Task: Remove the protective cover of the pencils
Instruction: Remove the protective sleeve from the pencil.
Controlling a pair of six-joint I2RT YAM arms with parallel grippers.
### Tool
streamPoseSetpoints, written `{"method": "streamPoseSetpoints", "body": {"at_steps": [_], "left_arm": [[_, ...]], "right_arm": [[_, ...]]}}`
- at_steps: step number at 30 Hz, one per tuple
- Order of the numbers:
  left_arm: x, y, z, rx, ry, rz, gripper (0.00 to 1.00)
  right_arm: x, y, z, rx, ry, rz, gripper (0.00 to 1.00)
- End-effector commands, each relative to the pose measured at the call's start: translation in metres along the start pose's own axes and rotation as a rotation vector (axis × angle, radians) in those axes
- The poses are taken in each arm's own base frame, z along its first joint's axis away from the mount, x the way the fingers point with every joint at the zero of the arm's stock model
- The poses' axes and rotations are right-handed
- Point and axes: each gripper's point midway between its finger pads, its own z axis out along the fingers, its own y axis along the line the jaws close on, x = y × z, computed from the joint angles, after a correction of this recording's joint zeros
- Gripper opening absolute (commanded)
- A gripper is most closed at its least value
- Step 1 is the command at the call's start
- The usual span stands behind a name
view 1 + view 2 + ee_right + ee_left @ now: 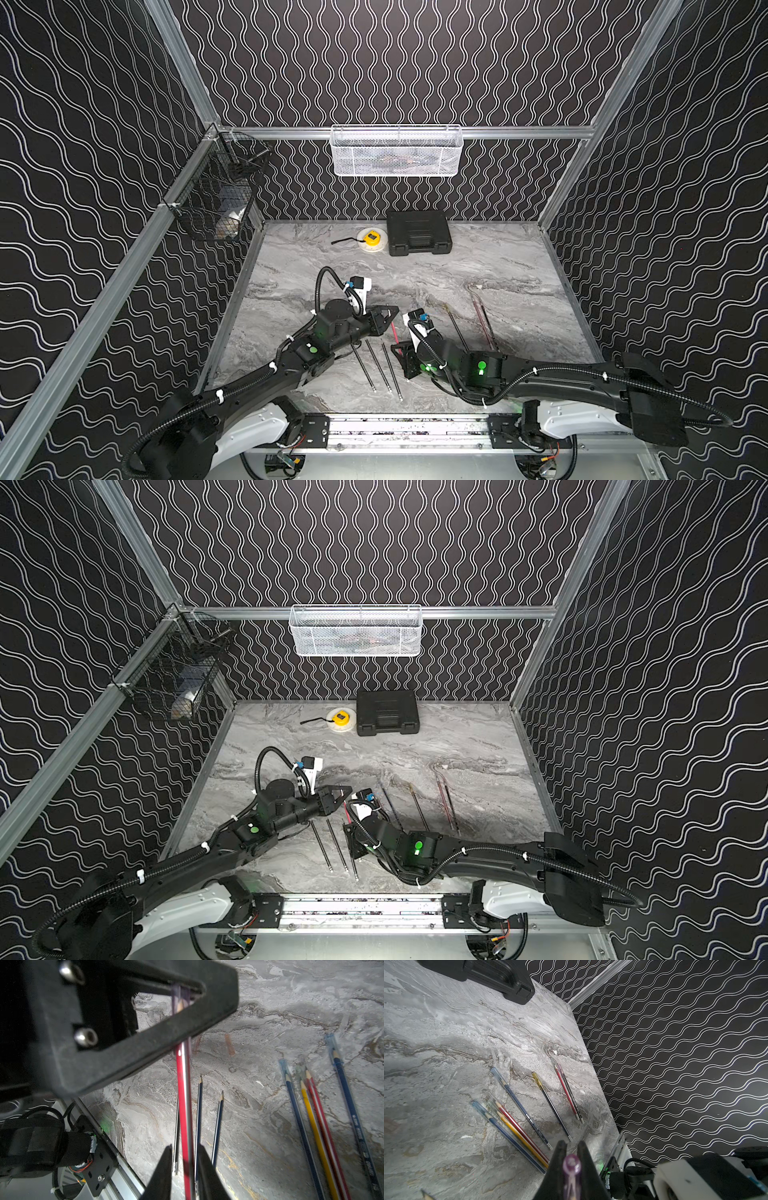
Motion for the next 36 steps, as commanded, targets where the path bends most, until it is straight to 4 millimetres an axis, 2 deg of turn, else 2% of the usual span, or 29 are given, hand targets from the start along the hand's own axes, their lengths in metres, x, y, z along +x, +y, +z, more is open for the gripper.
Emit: {"method": "streamPoseSetpoints", "body": {"at_steps": [1, 6, 14, 27, 36], "left_arm": [[-0.003, -0.005, 0.000, 0.012, -0.006, -0.004, 0.07], [-0.004, -0.004, -0.001, 0.004, -0.010, -0.001, 0.06], [-0.006, -0.001, -0.001, -0.024, -0.012, 0.018, 0.04], [-0.021, 0.002, 0.002, -0.082, -0.052, 0.067, 0.00], [-0.047, 0.009, -0.006, -0.136, -0.121, 0.063, 0.00]], "right_arm": [[-0.005, 0.008, 0.001, -0.027, -0.017, 0.008, 0.12], [-0.004, 0.008, 0.001, -0.029, -0.012, 0.006, 0.00], [0.002, 0.004, -0.002, -0.035, 0.000, 0.003, 0.00], [0.020, 0.003, -0.002, -0.080, 0.047, 0.012, 0.00], [0.027, 0.003, -0.002, -0.102, 0.052, 0.032, 0.00]]}}
